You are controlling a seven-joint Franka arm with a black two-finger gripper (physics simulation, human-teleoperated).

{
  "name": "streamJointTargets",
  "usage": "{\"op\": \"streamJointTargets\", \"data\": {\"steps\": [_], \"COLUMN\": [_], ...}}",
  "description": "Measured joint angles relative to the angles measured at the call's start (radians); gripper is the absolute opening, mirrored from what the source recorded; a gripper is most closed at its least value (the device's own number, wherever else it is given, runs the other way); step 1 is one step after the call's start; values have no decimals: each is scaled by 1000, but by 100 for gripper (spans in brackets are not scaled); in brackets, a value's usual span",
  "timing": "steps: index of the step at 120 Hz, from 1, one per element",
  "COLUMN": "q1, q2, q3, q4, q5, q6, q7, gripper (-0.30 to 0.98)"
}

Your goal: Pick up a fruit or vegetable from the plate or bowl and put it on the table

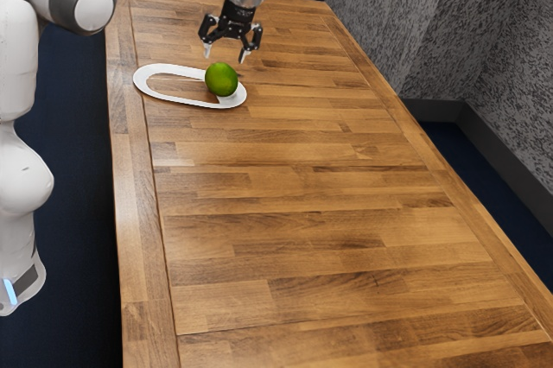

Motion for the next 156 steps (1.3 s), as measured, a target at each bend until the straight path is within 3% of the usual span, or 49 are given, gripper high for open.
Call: {"op": "streamJointTargets", "data": {"steps": [45,156], "q1": [62,61], "q2": [66,234], "q3": [0,-8], "q4": [38,108], "q5": [-22,-66], "q6": [50,80], "q7": [11,24], "gripper": [69,69]}}
